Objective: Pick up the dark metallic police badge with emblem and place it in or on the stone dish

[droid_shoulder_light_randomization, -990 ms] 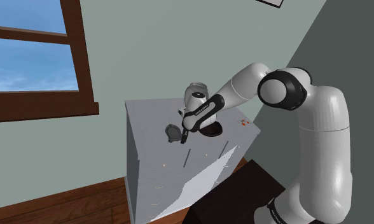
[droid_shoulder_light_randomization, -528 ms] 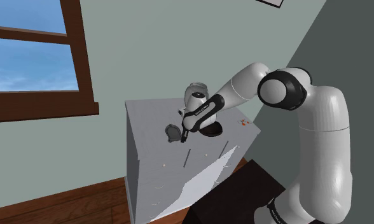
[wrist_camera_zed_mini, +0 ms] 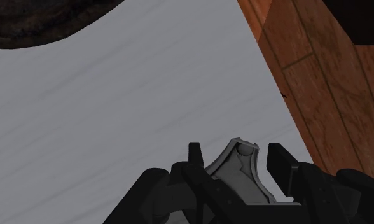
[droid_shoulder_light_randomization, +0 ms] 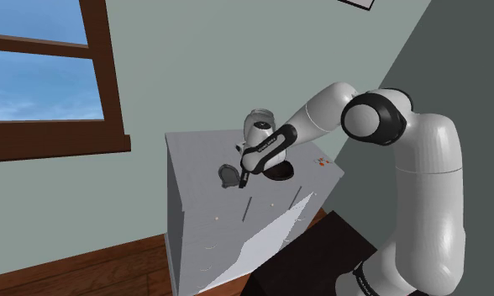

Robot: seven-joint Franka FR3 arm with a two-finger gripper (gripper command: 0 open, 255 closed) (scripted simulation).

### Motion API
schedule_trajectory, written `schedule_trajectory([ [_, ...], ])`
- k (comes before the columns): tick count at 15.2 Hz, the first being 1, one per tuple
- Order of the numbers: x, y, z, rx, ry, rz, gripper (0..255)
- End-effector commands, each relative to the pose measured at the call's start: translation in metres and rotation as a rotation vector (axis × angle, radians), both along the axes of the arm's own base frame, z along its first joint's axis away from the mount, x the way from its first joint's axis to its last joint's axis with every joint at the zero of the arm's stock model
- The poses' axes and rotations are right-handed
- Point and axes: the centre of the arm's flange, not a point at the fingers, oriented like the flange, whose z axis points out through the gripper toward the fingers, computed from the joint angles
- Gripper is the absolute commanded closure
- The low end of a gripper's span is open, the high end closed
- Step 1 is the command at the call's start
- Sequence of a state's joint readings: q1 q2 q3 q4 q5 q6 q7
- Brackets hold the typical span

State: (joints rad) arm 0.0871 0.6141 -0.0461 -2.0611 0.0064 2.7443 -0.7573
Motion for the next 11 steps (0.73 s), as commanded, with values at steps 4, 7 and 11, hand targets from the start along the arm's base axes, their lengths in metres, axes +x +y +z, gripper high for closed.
schedule_trajectory([
  [4, 0.000, 0.000, 0.024, 0.000, 0.000, 0.000, 255],
  [7, 0.000, 0.000, 0.040, 0.000, 0.000, 0.000, 255],
  [11, 0.000, 0.000, 0.061, 0.000, 0.000, 0.000, 255],
])
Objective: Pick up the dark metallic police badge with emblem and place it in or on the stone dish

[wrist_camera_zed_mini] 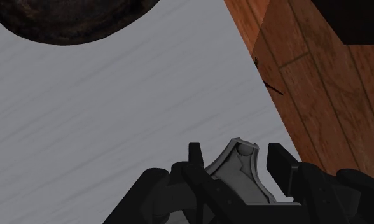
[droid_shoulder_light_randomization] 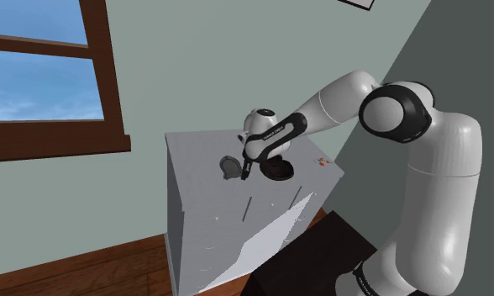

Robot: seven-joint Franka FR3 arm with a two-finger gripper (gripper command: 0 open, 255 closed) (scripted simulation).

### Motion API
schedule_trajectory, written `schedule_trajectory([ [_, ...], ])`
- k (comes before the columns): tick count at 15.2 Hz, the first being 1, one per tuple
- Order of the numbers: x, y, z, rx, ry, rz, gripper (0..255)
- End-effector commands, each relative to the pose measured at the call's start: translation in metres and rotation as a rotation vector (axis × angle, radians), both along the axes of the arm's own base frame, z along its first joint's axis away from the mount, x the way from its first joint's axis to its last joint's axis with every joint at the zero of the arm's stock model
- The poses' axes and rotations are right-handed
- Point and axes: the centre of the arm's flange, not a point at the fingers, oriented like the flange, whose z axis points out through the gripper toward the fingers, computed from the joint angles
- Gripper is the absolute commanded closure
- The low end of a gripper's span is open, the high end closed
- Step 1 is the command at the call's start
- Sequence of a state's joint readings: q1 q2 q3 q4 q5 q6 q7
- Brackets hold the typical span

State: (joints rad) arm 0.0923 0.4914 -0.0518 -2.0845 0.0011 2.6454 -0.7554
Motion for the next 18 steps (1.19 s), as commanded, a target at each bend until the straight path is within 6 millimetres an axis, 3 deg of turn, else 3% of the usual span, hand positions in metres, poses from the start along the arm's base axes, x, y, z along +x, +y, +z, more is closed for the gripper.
schedule_trajectory([
  [1, -0.001, 0.000, 0.011, 0.000, 0.000, 0.000, 255],
  [18, -0.001, 0.000, 0.101, 0.000, 0.000, 0.000, 255],
])
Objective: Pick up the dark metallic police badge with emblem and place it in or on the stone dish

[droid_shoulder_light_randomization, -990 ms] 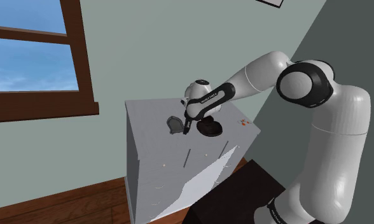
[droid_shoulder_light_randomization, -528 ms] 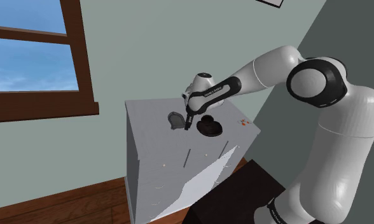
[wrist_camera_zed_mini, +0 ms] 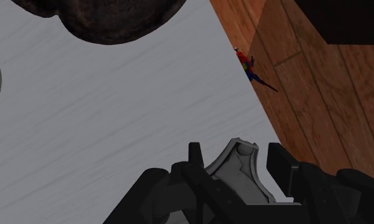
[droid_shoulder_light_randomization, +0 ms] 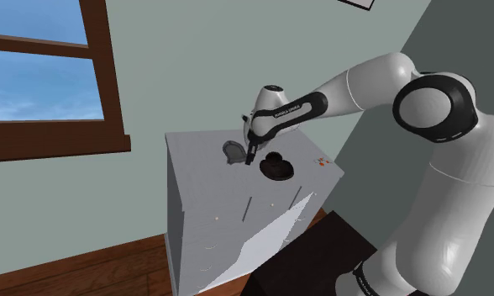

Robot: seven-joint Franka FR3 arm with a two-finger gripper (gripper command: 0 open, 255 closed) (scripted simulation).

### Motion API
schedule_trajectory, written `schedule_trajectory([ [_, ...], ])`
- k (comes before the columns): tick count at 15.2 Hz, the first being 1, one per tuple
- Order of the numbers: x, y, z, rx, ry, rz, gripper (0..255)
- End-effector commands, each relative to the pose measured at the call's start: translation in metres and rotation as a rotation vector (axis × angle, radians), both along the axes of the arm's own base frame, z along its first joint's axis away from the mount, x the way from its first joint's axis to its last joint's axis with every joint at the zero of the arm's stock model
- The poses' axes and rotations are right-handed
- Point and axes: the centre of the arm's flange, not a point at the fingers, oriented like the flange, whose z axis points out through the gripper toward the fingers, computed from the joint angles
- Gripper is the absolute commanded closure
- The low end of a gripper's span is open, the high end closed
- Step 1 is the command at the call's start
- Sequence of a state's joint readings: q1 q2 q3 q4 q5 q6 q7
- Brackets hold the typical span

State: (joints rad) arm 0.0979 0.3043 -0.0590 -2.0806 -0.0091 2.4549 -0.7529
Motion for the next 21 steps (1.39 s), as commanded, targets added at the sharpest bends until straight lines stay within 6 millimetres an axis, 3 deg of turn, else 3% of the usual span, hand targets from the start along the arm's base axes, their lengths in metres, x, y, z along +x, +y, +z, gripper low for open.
schedule_trajectory([
  [1, -0.001, 0.000, 0.012, 0.000, 0.000, 0.000, 255],
  [3, -0.001, 0.000, 0.020, 0.000, 0.000, 0.000, 255],
  [21, -0.090, -0.220, 0.028, 0.000, 0.000, 0.000, 255],
])
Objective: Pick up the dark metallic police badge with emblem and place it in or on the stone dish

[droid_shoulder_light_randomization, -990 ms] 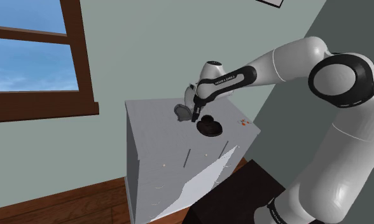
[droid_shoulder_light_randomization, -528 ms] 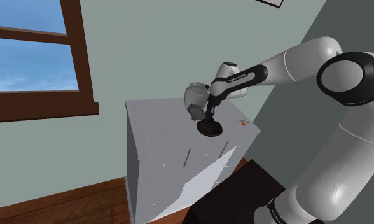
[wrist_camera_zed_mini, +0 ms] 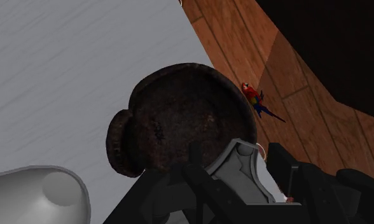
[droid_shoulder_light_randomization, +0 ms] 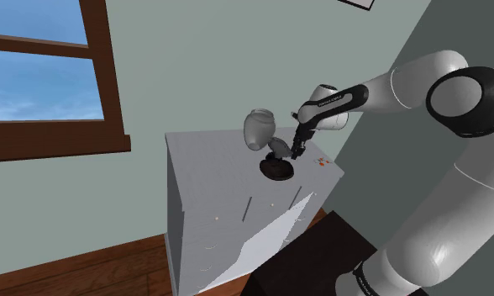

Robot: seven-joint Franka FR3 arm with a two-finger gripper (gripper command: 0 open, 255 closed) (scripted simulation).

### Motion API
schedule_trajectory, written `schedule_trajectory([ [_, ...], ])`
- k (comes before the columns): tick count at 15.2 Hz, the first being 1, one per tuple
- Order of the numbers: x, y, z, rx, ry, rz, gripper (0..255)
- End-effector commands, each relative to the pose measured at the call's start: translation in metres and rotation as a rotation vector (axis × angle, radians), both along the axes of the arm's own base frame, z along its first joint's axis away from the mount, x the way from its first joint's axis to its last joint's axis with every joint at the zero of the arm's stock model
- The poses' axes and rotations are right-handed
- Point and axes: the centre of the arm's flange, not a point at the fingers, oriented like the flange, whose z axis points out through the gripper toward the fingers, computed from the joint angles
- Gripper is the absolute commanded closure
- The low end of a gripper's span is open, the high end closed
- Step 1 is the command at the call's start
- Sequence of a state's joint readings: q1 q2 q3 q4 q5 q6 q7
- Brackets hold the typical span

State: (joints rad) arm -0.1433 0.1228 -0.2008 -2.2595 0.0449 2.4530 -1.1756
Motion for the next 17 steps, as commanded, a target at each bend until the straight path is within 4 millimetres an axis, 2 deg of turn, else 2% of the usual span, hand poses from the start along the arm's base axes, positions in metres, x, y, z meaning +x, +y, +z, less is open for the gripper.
schedule_trajectory([
  [1, -0.012, -0.026, 0.000, 0.000, 0.000, 0.002, 255],
  [2, -0.016, -0.036, 0.000, 0.000, 0.000, 0.002, 255],
  [17, -0.016, -0.036, -0.079, 0.000, 0.000, 0.002, 255],
])
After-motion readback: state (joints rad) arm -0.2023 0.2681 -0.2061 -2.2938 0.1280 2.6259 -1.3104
